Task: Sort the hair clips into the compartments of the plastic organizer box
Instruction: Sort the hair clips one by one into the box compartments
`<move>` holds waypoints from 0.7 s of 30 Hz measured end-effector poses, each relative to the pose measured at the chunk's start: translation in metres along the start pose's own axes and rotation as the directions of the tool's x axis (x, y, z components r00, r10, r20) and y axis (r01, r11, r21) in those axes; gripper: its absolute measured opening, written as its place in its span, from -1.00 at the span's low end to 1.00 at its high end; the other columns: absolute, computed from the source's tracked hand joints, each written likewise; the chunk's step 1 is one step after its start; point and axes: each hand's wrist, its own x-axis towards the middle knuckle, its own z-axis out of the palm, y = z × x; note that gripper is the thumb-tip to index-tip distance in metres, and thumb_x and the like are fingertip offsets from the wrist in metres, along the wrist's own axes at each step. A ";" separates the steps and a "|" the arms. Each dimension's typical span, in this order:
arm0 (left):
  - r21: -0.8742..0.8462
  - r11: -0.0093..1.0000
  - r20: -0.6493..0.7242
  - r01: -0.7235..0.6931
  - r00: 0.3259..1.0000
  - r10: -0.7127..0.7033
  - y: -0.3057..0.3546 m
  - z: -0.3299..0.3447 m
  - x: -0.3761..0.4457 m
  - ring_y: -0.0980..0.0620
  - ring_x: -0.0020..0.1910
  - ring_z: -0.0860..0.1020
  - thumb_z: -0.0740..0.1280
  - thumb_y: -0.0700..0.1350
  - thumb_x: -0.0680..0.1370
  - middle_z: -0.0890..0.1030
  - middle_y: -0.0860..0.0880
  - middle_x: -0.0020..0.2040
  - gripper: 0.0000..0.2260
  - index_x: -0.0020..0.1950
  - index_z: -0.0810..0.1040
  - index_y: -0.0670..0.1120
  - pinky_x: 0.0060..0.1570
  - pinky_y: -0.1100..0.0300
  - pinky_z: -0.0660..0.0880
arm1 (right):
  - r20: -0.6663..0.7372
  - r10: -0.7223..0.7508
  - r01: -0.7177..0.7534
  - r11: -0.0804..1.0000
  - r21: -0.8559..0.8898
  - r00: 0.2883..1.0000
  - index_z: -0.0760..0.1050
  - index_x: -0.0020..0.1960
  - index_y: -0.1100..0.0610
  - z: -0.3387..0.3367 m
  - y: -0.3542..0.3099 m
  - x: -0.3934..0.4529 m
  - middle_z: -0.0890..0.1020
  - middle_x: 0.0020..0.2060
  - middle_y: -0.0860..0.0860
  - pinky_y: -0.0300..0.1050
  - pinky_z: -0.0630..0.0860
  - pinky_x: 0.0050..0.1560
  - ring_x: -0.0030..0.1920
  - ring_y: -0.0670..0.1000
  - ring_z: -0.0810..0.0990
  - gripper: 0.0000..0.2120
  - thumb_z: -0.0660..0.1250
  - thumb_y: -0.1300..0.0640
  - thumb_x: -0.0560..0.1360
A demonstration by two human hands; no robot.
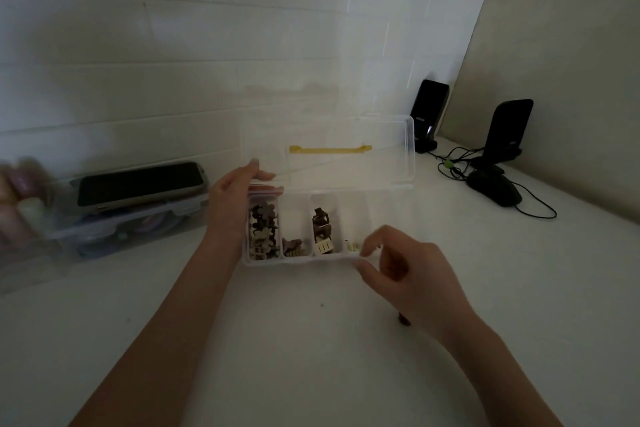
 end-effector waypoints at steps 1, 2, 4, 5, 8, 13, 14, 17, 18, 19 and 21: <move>-0.006 1.000 0.001 0.002 1.000 -0.002 0.000 0.000 -0.001 0.20 -0.49 0.58 0.25 -0.05 0.58 0.63 0.10 -0.46 -0.73 -0.26 0.55 -0.13 -0.50 0.40 0.44 | 0.012 0.030 -0.030 0.999 -0.040 0.999 0.41 -0.15 -0.11 -0.005 0.006 -0.008 0.41 -0.52 -0.10 -0.24 0.34 -0.42 -0.49 -0.08 0.39 -0.78 0.31 -0.22 0.35; -0.015 1.000 0.001 0.000 1.000 0.000 0.001 0.000 -0.001 0.19 -0.50 0.58 0.25 -0.06 0.58 0.62 0.10 -0.46 -0.74 -0.26 0.55 -0.13 -0.50 0.40 0.45 | 0.032 0.068 -0.064 0.993 -0.099 0.997 0.40 -0.14 -0.14 -0.010 0.011 -0.015 0.40 -0.53 -0.11 -0.27 0.32 -0.42 -0.48 -0.09 0.40 -0.73 0.29 -0.29 0.32; -0.019 1.000 0.002 -0.001 1.000 0.001 0.001 0.000 -0.001 0.19 -0.50 0.58 0.25 -0.06 0.58 0.62 0.10 -0.46 -0.74 -0.27 0.55 -0.13 -0.49 0.39 0.45 | 0.096 0.174 -0.146 0.959 -0.245 0.980 0.37 -0.08 -0.18 -0.017 0.017 -0.024 0.41 -0.49 -0.10 -0.28 0.31 -0.39 -0.44 -0.11 0.43 -0.62 0.28 -0.39 0.26; -0.017 1.000 0.003 0.002 1.000 -0.001 0.001 0.000 -0.001 0.19 -0.50 0.58 0.25 -0.06 0.58 0.63 0.09 -0.45 -0.74 -0.27 0.55 -0.13 -0.49 0.39 0.46 | 0.135 0.229 -0.182 0.938 -0.294 0.964 0.35 -0.04 -0.19 -0.019 0.020 -0.028 0.44 -0.45 -0.09 -0.27 0.33 -0.36 -0.42 -0.12 0.44 -0.57 0.30 -0.41 0.24; -0.016 1.000 0.001 0.015 1.000 -0.015 -0.001 -0.001 -0.001 0.16 -0.48 0.59 0.26 -0.03 0.57 0.64 -0.01 -0.32 -0.74 -0.26 0.56 -0.11 -0.48 0.38 0.47 | 0.226 0.305 -0.230 0.923 -0.307 0.925 0.32 -0.02 -0.19 -0.018 0.022 -0.032 0.52 -0.35 -0.08 -0.22 0.40 -0.27 -0.34 -0.14 0.49 -0.54 0.36 -0.39 0.22; 0.007 1.000 -0.012 0.019 1.000 -0.019 -0.001 -0.001 -0.002 0.19 -0.47 0.59 0.25 0.00 0.57 0.64 0.01 -0.30 -0.73 -0.25 0.56 -0.10 -0.51 0.39 0.46 | 0.260 0.255 -0.225 0.964 -0.138 0.931 0.38 -0.08 -0.17 -0.014 0.023 -0.032 0.54 -0.27 -0.18 -0.25 0.37 -0.30 -0.34 -0.15 0.45 -0.64 0.44 -0.23 0.24; 0.008 1.000 -0.013 0.022 1.000 -0.022 -0.001 -0.001 -0.002 0.20 -0.47 0.58 0.25 0.00 0.57 0.64 0.02 -0.30 -0.74 -0.25 0.56 -0.10 -0.52 0.39 0.45 | 0.262 0.247 -0.227 0.968 -0.105 0.933 0.40 -0.09 -0.16 -0.014 0.023 -0.032 0.54 -0.24 -0.22 -0.26 0.37 -0.30 -0.35 -0.15 0.44 -0.67 0.45 -0.19 0.25; 0.003 0.999 -0.007 0.038 0.999 -0.038 -0.001 -0.002 -0.002 0.18 -0.47 0.58 0.26 0.02 0.57 0.64 0.01 -0.31 -0.73 -0.25 0.56 -0.09 -0.53 0.38 0.46 | 0.255 0.216 -0.213 0.976 -0.040 0.942 0.43 -0.09 -0.16 -0.012 0.024 -0.032 0.53 -0.16 -0.26 -0.19 0.44 -0.24 -0.35 -0.14 0.43 -0.73 0.47 -0.08 0.29; 0.006 0.999 -0.006 0.039 0.999 -0.039 -0.002 -0.002 -0.001 0.17 -0.47 0.59 0.26 0.02 0.57 0.64 0.01 -0.32 -0.73 -0.25 0.56 -0.09 -0.52 0.38 0.46 | 0.252 0.207 -0.209 0.978 -0.017 0.946 0.44 -0.08 -0.17 -0.012 0.024 -0.032 0.54 -0.13 -0.26 -0.15 0.46 -0.22 -0.34 -0.13 0.44 -0.74 0.47 -0.04 0.31; 0.006 0.999 -0.007 0.040 0.999 -0.040 -0.002 -0.003 -0.001 0.17 -0.47 0.59 0.26 0.02 0.56 0.64 0.00 -0.31 -0.73 -0.25 0.56 -0.09 -0.51 0.38 0.46 | 0.249 0.196 -0.204 0.979 0.010 0.949 0.45 -0.08 -0.16 -0.012 0.024 -0.032 0.55 -0.12 -0.25 -0.12 0.47 -0.21 -0.34 -0.11 0.45 -0.75 0.47 0.00 0.33; -0.001 0.999 -0.006 0.041 0.999 -0.041 -0.002 -0.002 0.000 0.16 -0.46 0.59 0.27 0.02 0.56 0.64 -0.03 -0.26 -0.74 -0.24 0.56 -0.10 -0.50 0.37 0.47 | 0.243 0.176 -0.193 0.980 0.051 0.954 0.46 -0.07 -0.13 -0.011 0.025 -0.033 0.57 -0.12 -0.21 -0.08 0.48 -0.22 -0.31 -0.06 0.48 -0.76 0.46 0.06 0.36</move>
